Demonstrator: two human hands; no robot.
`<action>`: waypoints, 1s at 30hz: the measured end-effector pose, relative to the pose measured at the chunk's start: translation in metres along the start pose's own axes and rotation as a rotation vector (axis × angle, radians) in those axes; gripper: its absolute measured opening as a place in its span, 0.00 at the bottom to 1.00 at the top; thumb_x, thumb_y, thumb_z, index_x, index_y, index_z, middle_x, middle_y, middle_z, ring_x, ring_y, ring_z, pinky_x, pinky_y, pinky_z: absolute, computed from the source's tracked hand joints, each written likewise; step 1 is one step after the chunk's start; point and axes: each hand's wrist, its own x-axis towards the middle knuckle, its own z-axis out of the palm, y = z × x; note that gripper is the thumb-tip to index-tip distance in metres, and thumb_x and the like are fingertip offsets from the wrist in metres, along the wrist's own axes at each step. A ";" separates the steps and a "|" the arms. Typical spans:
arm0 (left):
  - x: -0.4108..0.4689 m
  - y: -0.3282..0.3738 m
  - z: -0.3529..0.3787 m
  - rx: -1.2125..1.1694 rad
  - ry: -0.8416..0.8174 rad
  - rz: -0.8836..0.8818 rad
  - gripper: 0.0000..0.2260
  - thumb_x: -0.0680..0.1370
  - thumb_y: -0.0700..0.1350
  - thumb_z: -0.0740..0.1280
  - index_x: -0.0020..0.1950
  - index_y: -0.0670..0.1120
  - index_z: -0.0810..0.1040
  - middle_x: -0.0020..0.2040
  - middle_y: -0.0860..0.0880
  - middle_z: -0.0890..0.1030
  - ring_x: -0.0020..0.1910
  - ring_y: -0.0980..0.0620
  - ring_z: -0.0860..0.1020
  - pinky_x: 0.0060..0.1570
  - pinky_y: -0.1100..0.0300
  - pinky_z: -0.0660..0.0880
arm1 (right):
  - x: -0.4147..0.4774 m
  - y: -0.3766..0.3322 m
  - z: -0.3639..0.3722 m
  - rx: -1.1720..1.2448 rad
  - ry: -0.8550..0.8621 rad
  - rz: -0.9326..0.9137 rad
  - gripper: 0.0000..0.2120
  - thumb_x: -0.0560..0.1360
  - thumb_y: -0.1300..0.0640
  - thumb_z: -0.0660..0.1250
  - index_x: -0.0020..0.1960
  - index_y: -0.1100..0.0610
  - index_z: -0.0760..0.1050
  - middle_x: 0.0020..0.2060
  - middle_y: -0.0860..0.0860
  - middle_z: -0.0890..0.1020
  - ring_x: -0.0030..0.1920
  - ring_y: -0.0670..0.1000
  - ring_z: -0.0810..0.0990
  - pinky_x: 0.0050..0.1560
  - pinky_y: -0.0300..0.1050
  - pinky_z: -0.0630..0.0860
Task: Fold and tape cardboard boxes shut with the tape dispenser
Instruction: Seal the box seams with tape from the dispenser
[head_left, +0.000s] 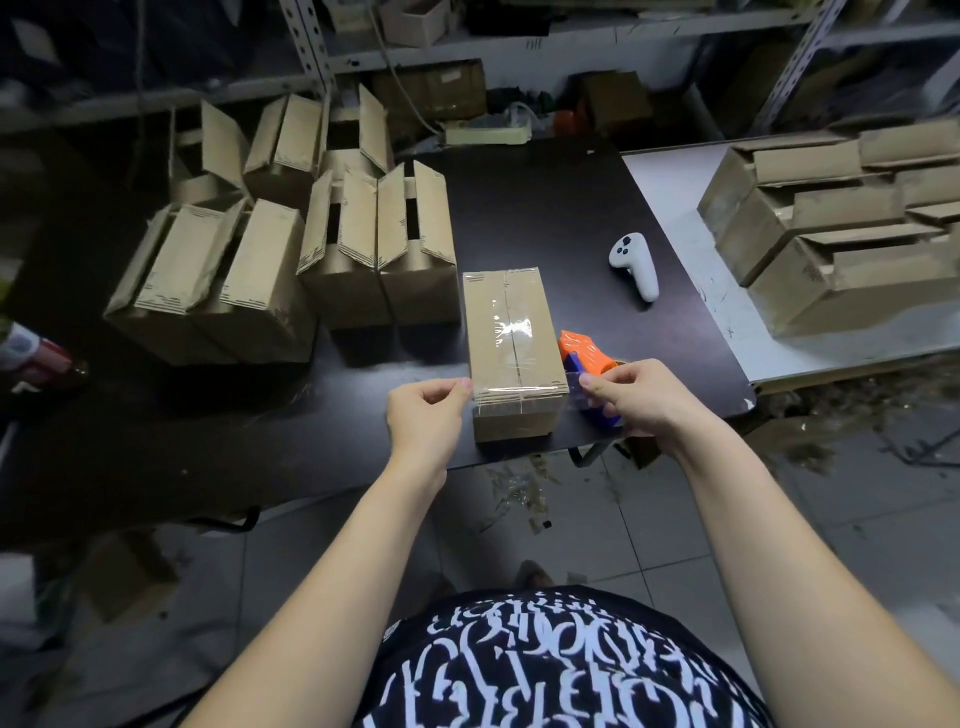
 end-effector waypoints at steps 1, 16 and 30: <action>0.002 -0.001 0.000 -0.002 -0.003 -0.005 0.04 0.79 0.42 0.73 0.51 0.45 0.87 0.39 0.60 0.82 0.43 0.63 0.78 0.49 0.62 0.74 | 0.002 0.000 0.000 0.002 -0.003 0.003 0.18 0.77 0.45 0.73 0.42 0.61 0.85 0.40 0.58 0.81 0.41 0.53 0.75 0.41 0.49 0.72; 0.005 -0.022 0.015 -0.227 0.003 -0.264 0.08 0.79 0.46 0.73 0.55 0.44 0.86 0.43 0.54 0.83 0.42 0.57 0.77 0.43 0.65 0.71 | 0.022 0.018 0.012 0.249 -0.193 0.233 0.10 0.76 0.48 0.75 0.46 0.55 0.85 0.38 0.48 0.83 0.35 0.46 0.74 0.29 0.38 0.64; 0.016 -0.033 0.018 -0.029 -0.161 -0.224 0.18 0.86 0.41 0.58 0.73 0.57 0.72 0.64 0.46 0.76 0.58 0.49 0.76 0.47 0.60 0.70 | 0.018 0.047 0.023 0.219 0.060 -0.180 0.06 0.72 0.55 0.80 0.48 0.50 0.87 0.47 0.47 0.87 0.54 0.50 0.85 0.52 0.47 0.81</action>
